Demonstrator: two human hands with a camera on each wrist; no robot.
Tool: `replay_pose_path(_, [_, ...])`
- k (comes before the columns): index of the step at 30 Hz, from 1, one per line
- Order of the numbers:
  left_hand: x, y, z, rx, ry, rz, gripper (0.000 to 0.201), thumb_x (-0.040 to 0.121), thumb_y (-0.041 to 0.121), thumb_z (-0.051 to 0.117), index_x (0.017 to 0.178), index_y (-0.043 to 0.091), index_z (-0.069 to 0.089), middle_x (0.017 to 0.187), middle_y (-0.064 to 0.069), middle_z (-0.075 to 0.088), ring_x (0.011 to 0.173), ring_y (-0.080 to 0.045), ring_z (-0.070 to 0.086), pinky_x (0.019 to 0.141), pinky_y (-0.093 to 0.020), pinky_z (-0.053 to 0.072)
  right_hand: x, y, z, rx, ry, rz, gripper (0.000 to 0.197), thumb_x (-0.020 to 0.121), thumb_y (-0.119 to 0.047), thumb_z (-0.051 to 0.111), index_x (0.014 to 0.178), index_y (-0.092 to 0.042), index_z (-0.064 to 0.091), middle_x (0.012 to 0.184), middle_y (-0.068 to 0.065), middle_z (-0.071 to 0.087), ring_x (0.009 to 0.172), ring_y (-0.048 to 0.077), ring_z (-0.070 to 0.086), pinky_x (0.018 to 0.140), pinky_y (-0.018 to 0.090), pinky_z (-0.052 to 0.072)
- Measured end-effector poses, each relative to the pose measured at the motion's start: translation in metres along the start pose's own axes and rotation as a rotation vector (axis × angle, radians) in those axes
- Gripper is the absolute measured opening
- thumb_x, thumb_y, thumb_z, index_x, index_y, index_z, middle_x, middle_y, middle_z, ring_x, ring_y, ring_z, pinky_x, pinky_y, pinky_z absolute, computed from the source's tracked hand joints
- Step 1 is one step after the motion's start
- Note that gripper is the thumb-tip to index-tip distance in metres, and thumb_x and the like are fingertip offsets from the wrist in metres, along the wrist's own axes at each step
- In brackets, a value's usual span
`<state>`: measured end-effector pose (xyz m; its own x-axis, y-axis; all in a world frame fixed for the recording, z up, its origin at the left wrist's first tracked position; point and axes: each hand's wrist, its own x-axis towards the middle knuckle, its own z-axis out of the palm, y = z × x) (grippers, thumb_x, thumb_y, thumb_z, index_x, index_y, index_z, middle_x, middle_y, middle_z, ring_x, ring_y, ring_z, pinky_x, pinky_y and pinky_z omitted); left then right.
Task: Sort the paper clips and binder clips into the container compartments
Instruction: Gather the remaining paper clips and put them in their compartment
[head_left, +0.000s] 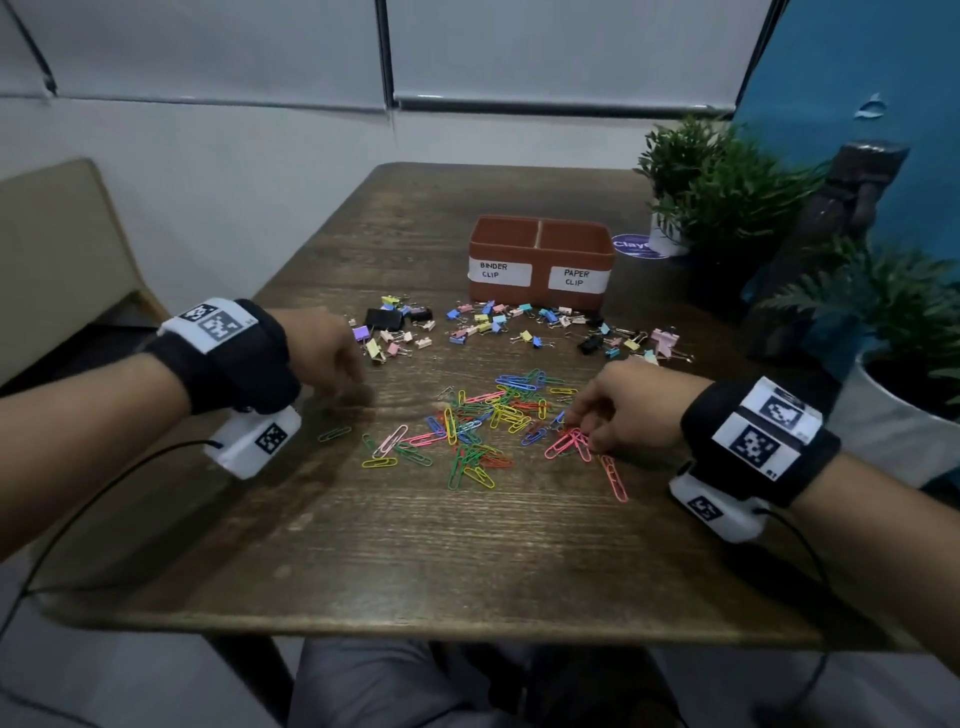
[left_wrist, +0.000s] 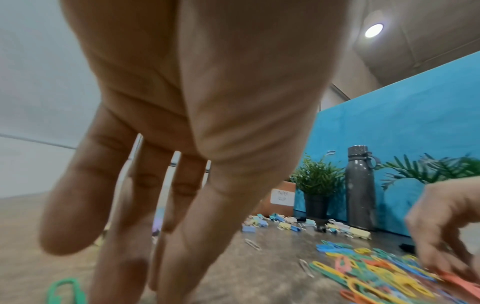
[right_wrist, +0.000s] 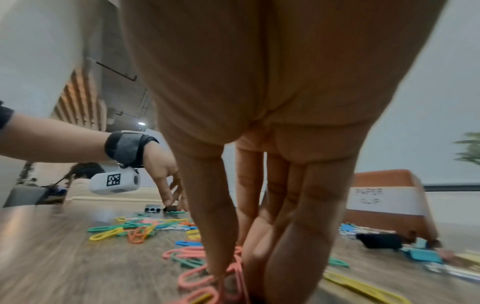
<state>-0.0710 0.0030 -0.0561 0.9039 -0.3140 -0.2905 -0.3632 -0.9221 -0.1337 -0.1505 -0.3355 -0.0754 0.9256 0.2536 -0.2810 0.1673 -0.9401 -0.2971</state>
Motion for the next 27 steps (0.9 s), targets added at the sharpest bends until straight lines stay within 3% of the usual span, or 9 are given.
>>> replay_pose_path(3, [0.002,0.008,0.007,0.008,0.036,0.013,0.04,0.082,0.012,0.062,0.113,0.035,0.071,0.105,0.01,0.071,0.095,-0.012,0.062,0.078,-0.022,0.046,0.007,-0.007,0.001,-0.034,0.05,-0.072,0.034,0.085,-0.013,0.072,0.113,-0.033,0.071,0.097,-0.016,0.069,0.086,-0.001,0.061,0.081,0.022,0.051])
replay_pose_path(6, [0.001,0.005,0.003,0.089,0.061,-0.094,0.035,0.087,0.015,0.059,0.115,0.034,0.068,0.109,0.006,0.068,0.098,-0.018,0.062,0.08,-0.027,0.049,0.013,0.001,-0.008,-0.014,0.184,-0.072,0.038,0.088,-0.01,0.066,0.118,-0.034,0.07,0.112,-0.012,0.068,0.095,0.003,0.061,0.084,0.023,0.05])
replay_pose_path(10, [-0.005,-0.001,0.003,0.092,0.014,-0.119,0.026,0.088,0.012,0.057,0.102,0.028,0.072,0.09,0.004,0.061,0.083,-0.016,0.055,0.075,-0.027,0.047,0.018,0.014,-0.015,-0.068,0.119,0.053,0.048,0.09,-0.001,0.055,0.126,-0.031,0.066,0.123,-0.007,0.066,0.104,0.008,0.06,0.088,0.023,0.048])
replay_pose_path(13, [-0.005,0.006,0.009,0.034,0.039,0.008,0.041,0.086,0.006,0.051,0.105,0.036,0.072,0.104,0.007,0.069,0.086,-0.012,0.055,0.083,-0.026,0.05,0.019,0.005,-0.015,-0.169,0.011,0.074,0.053,0.09,0.0,0.05,0.133,-0.029,0.061,0.133,-0.004,0.061,0.119,0.015,0.058,0.101,0.031,0.048])
replay_pose_path(15, [-0.006,0.02,0.013,0.009,0.051,0.133,0.049,0.086,0.004,0.047,0.113,0.038,0.069,0.11,0.012,0.069,0.092,-0.01,0.057,0.083,-0.021,0.045,0.018,-0.006,-0.012,-0.195,-0.005,0.046,0.057,0.09,0.003,0.047,0.136,-0.028,0.058,0.137,-0.004,0.059,0.123,0.017,0.056,0.103,0.032,0.047])
replay_pose_path(18, [-0.008,0.045,0.018,-0.147,0.057,0.291,0.056,0.084,0.001,0.046,0.127,0.035,0.061,0.114,0.013,0.068,0.106,-0.01,0.062,0.09,-0.023,0.048,0.017,-0.02,-0.004,-0.158,-0.03,-0.073,0.073,0.084,0.01,0.039,0.135,-0.039,0.058,0.138,-0.011,0.059,0.127,0.012,0.053,0.106,0.033,0.045])
replay_pose_path(21, [-0.01,0.044,0.019,-0.213,0.112,0.351,0.044,0.091,0.013,0.053,0.131,0.032,0.057,0.114,0.015,0.066,0.101,-0.006,0.063,0.09,-0.025,0.05,0.011,-0.018,-0.003,-0.095,0.007,-0.145,0.075,0.083,0.009,0.039,0.134,-0.043,0.056,0.142,-0.017,0.053,0.132,0.009,0.047,0.11,0.035,0.042])
replay_pose_path(24, [-0.023,0.02,0.01,-0.152,0.185,0.266,0.019,0.085,0.03,0.068,0.104,0.032,0.066,0.094,0.016,0.068,0.084,-0.007,0.063,0.071,-0.011,0.045,-0.004,0.002,-0.006,-0.057,0.072,-0.116,0.05,0.089,-0.005,0.053,0.123,-0.04,0.064,0.122,-0.023,0.06,0.111,0.002,0.058,0.103,0.027,0.046])
replay_pose_path(27, [-0.039,0.0,0.008,-0.179,-0.016,0.081,0.023,0.073,0.043,0.081,0.085,0.029,0.067,0.078,0.012,0.069,0.061,0.002,0.06,0.051,-0.012,0.04,-0.019,0.023,-0.01,0.012,-0.001,-0.085,0.014,0.084,-0.021,0.073,0.087,-0.034,0.072,0.08,-0.014,0.071,0.075,0.003,0.063,0.075,0.024,0.053])
